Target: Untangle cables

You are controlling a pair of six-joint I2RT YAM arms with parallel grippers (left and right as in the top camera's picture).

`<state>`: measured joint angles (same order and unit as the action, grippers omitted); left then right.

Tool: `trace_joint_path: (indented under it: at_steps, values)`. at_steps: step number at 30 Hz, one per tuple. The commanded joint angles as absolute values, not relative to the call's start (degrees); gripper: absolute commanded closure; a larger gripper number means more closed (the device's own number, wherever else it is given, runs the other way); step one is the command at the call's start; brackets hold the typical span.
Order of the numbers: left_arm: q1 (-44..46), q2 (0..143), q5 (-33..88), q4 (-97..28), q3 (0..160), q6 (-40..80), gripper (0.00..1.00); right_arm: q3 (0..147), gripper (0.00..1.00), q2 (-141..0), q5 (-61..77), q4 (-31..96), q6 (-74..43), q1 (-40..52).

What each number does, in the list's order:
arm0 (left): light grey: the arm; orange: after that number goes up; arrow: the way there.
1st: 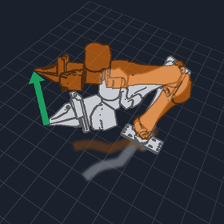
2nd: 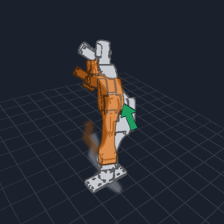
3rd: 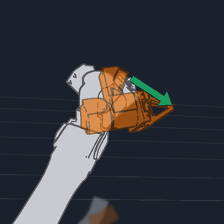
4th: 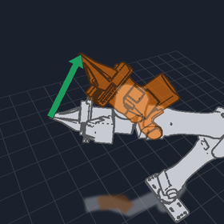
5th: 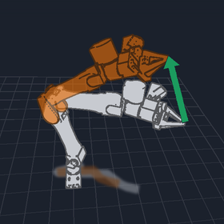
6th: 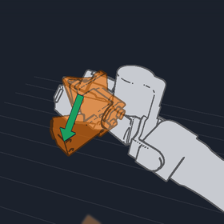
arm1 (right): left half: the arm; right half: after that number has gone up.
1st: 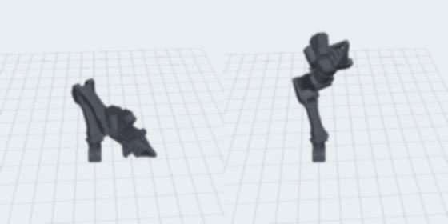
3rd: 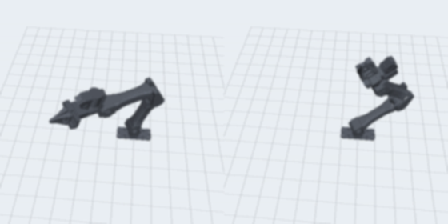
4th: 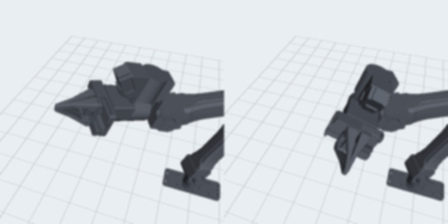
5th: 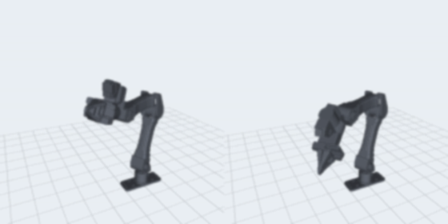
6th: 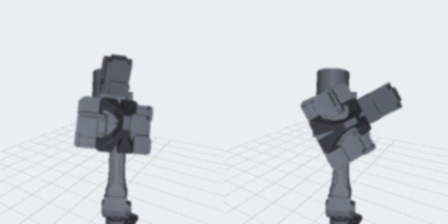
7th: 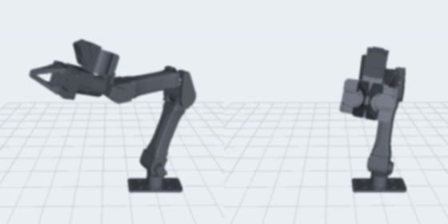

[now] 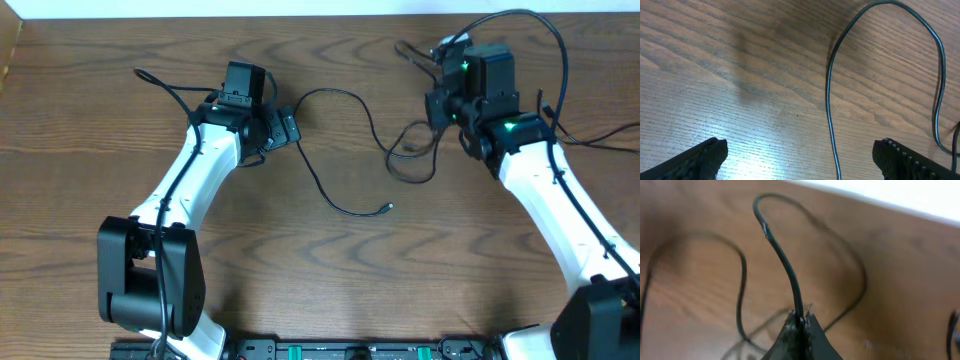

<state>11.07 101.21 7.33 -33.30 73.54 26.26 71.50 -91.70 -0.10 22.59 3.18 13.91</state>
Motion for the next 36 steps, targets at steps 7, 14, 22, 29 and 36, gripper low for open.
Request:
trace_joint_path:
  at_steps: [7, 14, 22, 29, 36]
  values:
    - [10.9, 102.0, 6.6, -33.6, 73.3, 25.6, 0.02, 71.5, 0.89, -100.4, -0.8, 27.9, 3.9, 13.4]
    - [10.9, 102.0, 6.6, -33.6, 73.3, 25.6, 0.02, 71.5, 0.54, -106.8, 9.4, 28.1, 3.9, 13.9]
    - [10.9, 102.0, 6.6, -33.6, 73.3, 25.6, 0.02, 71.5, 0.25, -110.3, 14.1, 27.6, 3.9, 17.3]
    - [10.9, 102.0, 6.5, -33.6, 73.3, 25.5, 0.02, 71.5, 0.19, -113.9, 14.0, 24.9, 3.9, 21.2]
    - [10.9, 102.0, 6.5, -33.6, 73.3, 25.5, 0.02, 71.5, 0.25, -118.2, 14.0, 21.7, 3.4, 22.6]
